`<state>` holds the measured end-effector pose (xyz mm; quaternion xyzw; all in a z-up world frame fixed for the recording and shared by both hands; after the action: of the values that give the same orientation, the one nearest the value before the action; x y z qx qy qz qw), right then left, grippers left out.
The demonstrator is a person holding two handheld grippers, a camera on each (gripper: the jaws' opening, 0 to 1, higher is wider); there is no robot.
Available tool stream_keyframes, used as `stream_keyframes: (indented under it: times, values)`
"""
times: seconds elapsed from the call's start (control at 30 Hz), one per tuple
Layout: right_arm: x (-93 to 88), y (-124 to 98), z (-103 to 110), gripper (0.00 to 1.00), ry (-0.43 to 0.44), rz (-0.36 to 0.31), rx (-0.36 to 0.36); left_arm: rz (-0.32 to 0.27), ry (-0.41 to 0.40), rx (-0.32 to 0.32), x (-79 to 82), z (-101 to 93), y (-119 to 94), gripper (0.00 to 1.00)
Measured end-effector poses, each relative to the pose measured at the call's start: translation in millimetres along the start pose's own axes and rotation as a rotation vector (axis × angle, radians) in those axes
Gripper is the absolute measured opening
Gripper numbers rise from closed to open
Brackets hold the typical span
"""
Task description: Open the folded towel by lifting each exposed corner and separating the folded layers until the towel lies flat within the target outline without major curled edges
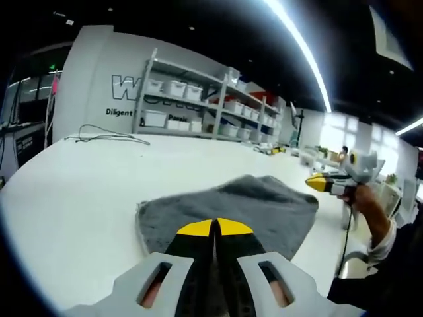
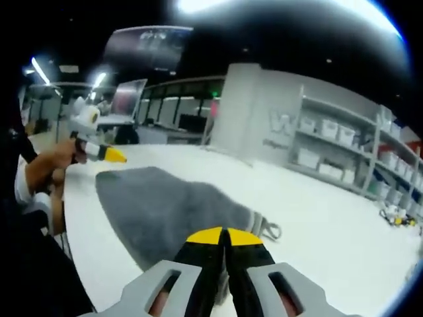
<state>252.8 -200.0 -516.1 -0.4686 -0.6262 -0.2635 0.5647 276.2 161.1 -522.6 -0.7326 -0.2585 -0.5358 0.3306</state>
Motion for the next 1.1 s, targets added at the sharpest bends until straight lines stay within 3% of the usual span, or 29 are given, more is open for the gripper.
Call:
stream_keyframes:
  times: [0.47,0.93,1.1]
  values:
    - [6.6,17.8,-20.2,0.00,-0.020,0.018,0.026,0.001,0.026,0.022,12.7,15.9,11.7,0.01]
    - [23.0,37.3,-36.6,0.00,-0.061,-0.005,0.023,0.025,0.047,0.066,15.9,36.8,24.3,0.01]
    - [18.9,48.0,-37.2,0.00,-0.068,-0.002,-0.003,0.042,0.071,0.084,12.2,39.6,28.8,0.01]
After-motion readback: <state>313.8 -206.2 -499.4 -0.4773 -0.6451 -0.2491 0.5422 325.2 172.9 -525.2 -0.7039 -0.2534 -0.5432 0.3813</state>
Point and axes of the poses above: the point that each gripper's makers call its tool centre point, and the gripper's own axes: y roughly forward along the fingers, z roughly to its left, x roughly out of its top, the point moved 10 cm from there along -y, roughly backward along the fingers, and after that the axes turned 5 degrees about -x, right-handed, at the moved point
